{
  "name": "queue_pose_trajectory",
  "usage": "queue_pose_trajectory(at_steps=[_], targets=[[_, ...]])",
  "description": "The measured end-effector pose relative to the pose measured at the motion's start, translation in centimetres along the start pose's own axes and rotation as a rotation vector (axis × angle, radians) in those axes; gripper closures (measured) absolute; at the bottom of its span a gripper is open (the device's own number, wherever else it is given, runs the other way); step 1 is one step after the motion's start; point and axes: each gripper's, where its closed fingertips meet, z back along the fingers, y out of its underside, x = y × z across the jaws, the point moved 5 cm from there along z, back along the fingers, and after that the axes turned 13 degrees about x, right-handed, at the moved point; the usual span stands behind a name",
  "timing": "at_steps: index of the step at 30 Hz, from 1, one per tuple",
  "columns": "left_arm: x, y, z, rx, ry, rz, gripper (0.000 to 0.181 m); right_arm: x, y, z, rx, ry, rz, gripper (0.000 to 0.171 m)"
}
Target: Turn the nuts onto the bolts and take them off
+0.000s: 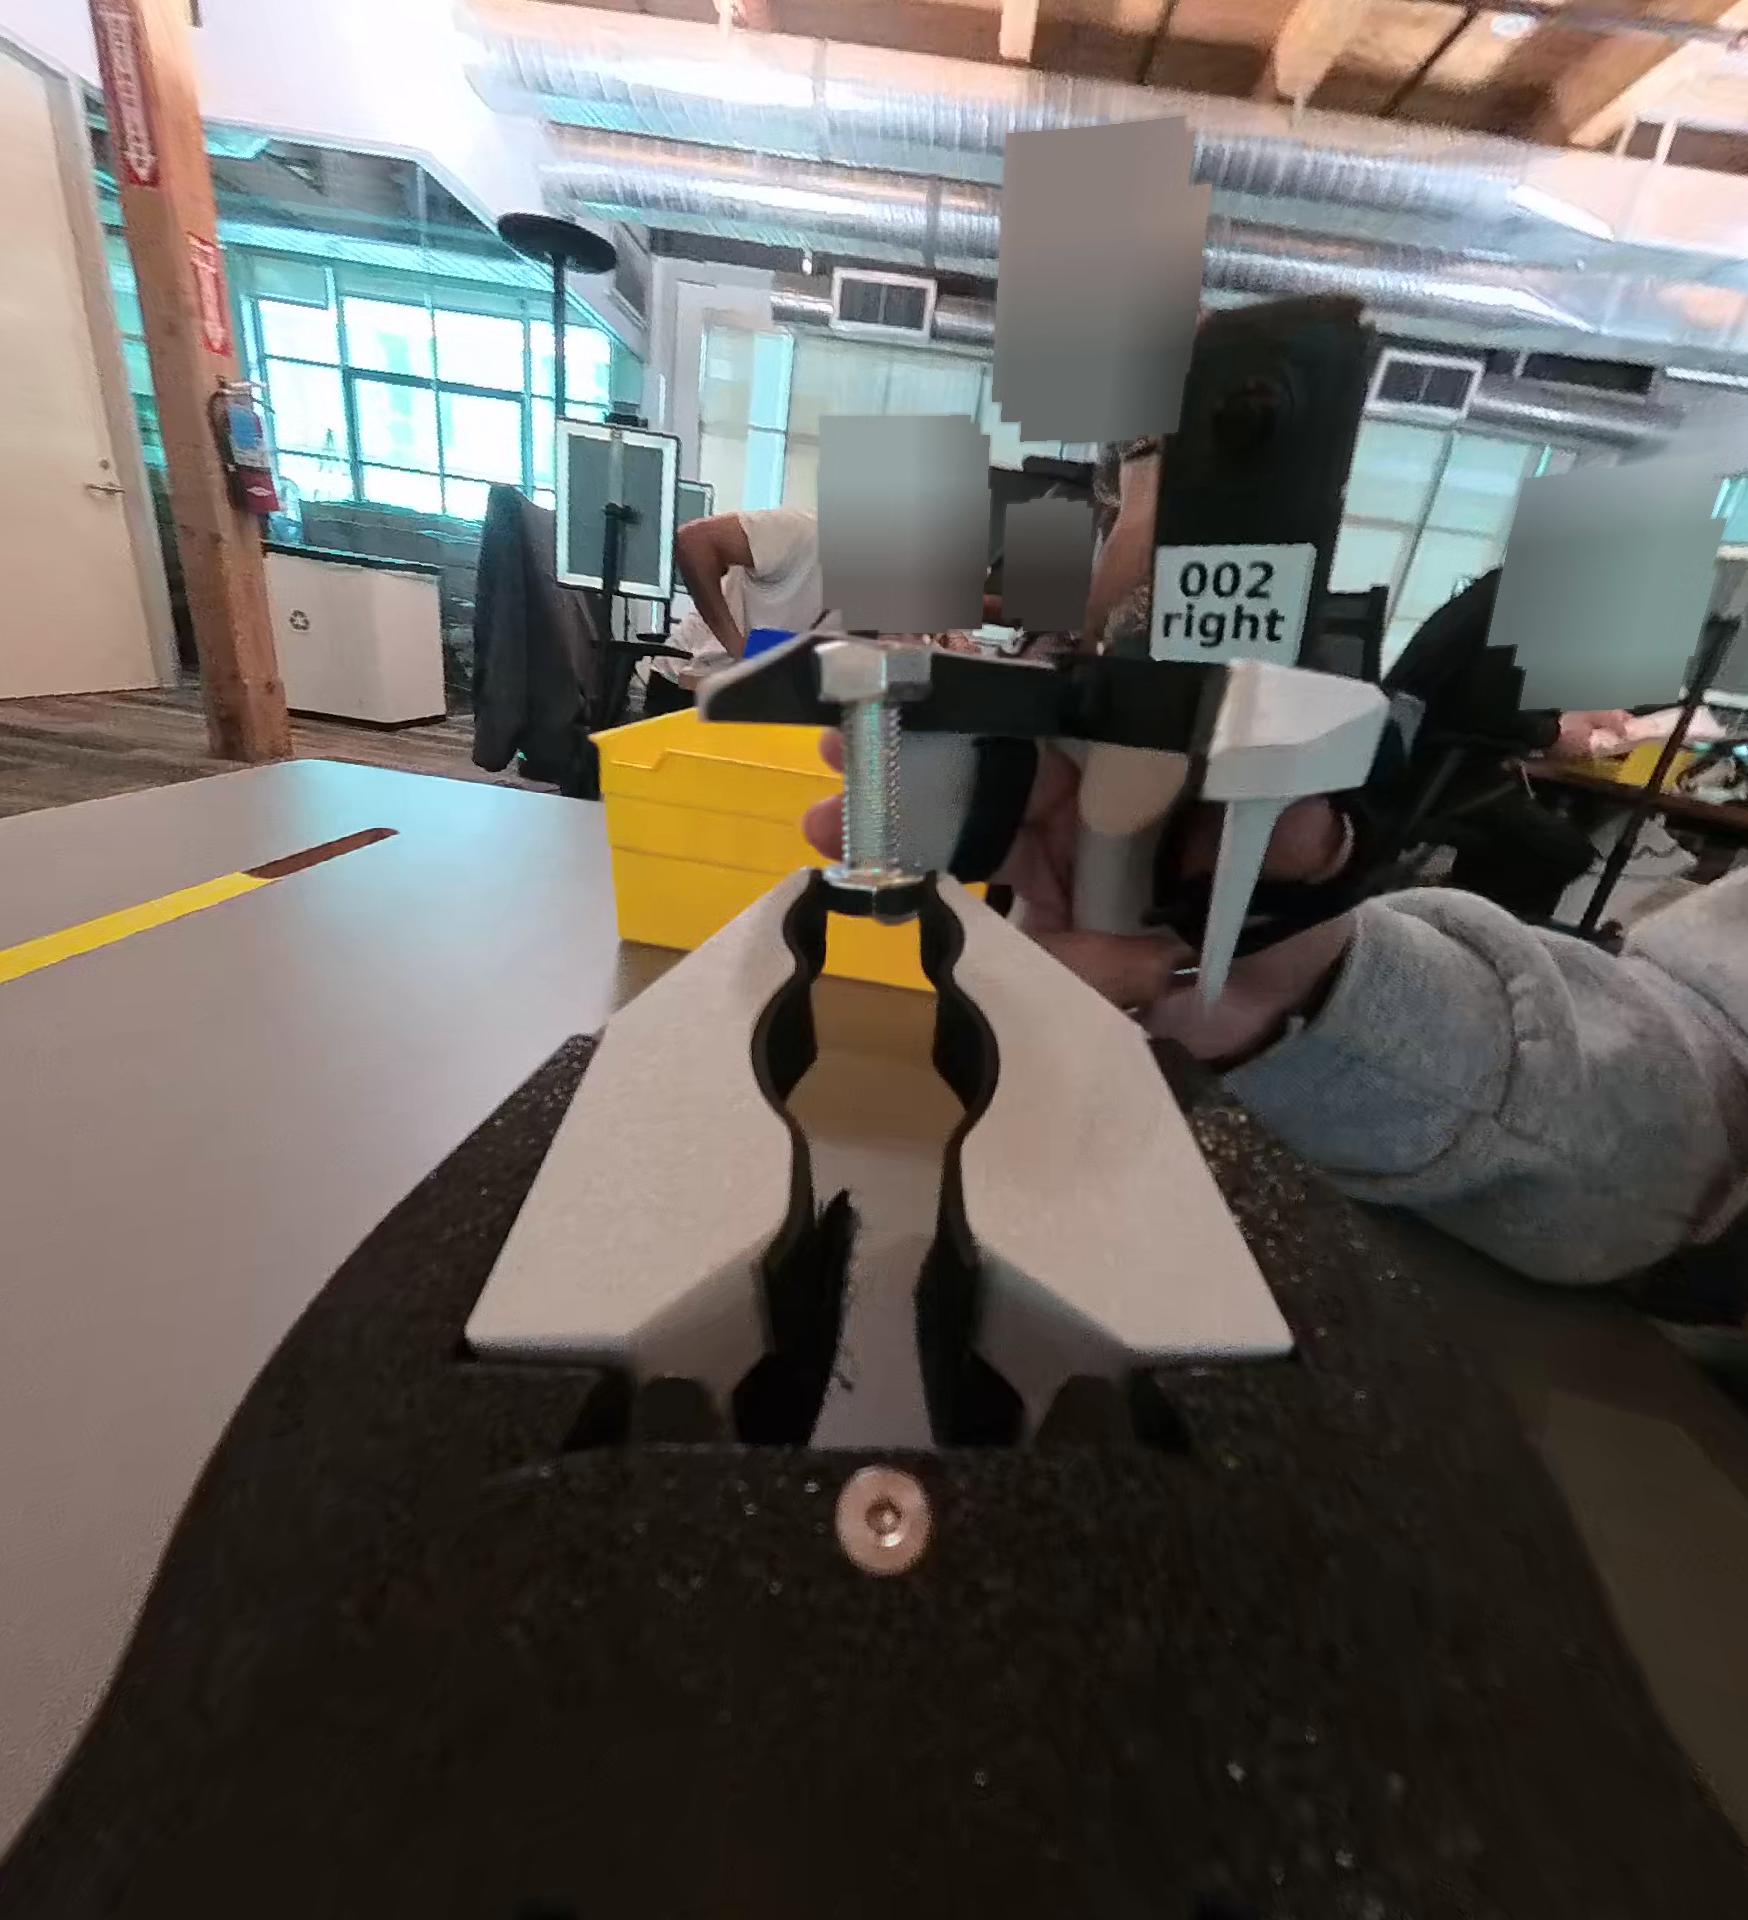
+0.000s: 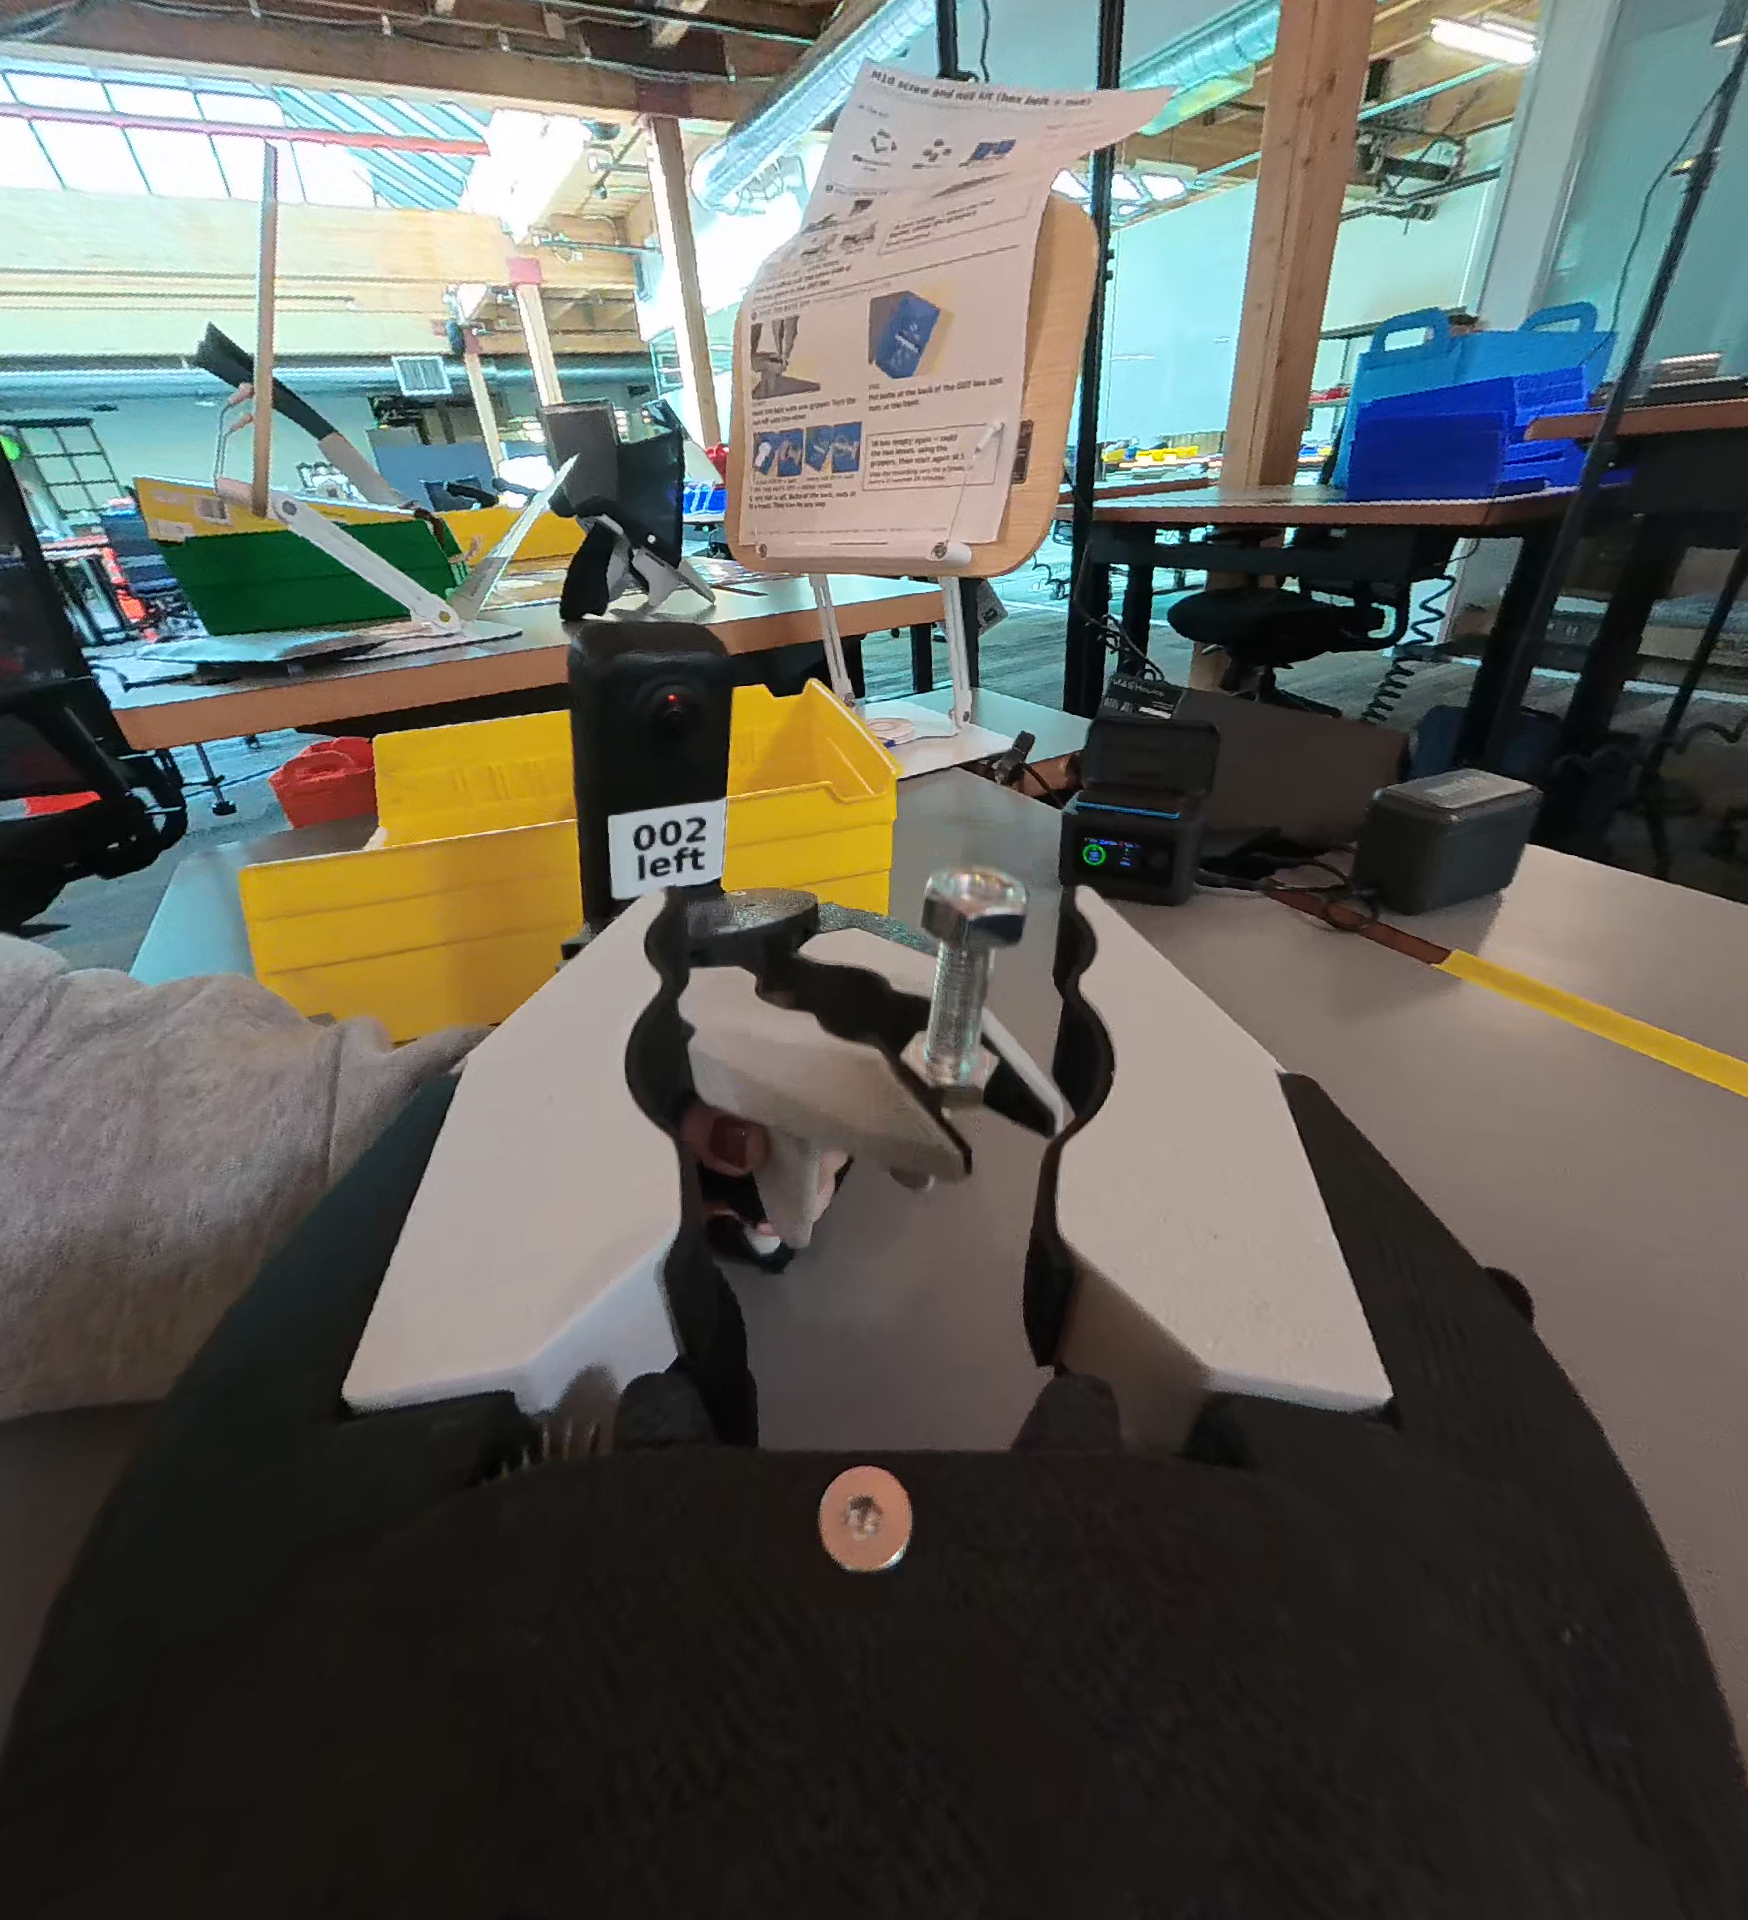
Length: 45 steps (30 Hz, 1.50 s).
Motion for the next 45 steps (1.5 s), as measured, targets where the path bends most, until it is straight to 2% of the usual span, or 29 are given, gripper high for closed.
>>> queue_pose_trajectory(at_steps=[9,16,29,35,42,45], targets=[[1.1,-0.4,0.9,-0.067,-0.029,0.078,0.166,0.0,0.7,0.5,0.002,-0.018,-0.009,0.107],[0.0,0.0,0.1,-0.005,-0.002,0.002,0.166,-0.1,0.3,0.3,-0.007,0.009,0.019,0.102],[-0.6,0.2,-0.5,0.037,0.035,-0.027,0.166,0.6,-0.6,0.6,-0.092,-0.053,0.018,0.100],[0.2,-0.1,0.3,-0.015,-0.023,0.009,0.166,0.7,-0.5,1.5,-0.096,-0.057,0.045,0.106],[-0.7,0.1,-0.4,0.021,0.023,-0.035,0.166,0.8,-0.8,0.5,-0.082,-0.064,0.045,0.102],[-0.2,0.0,-0.1,0.003,-0.006,-0.014,0.166,1.0,-0.7,0.8,-0.085,-0.068,0.057,0.103]])
